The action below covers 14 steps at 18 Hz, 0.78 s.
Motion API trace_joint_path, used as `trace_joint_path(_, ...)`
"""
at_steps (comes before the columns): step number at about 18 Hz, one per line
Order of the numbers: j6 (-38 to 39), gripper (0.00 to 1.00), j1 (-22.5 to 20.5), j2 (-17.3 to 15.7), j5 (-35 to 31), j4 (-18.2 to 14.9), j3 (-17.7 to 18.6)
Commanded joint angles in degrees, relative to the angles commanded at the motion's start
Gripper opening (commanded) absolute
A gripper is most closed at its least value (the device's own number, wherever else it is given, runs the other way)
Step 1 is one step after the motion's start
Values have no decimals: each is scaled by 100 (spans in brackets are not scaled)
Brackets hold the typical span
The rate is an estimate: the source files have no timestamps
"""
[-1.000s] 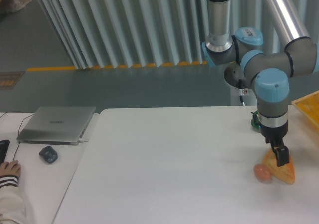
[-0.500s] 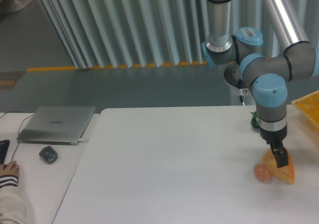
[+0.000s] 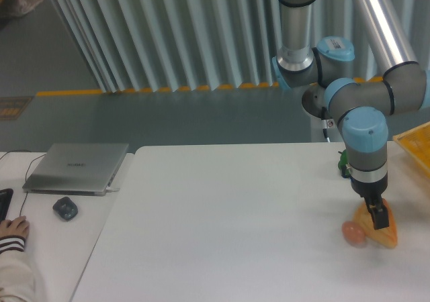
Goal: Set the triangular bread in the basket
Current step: 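Close the gripper on the triangular bread slice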
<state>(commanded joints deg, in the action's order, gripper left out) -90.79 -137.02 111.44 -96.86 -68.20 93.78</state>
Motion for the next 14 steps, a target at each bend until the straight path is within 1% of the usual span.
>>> trace_joint_path(5,0,100,-9,26,-17,0,9)
trace_joint_path(8,-9,100,0,44,-272,0,18)
trace_joint_path(14,44,100,9,79,-281,9,18)
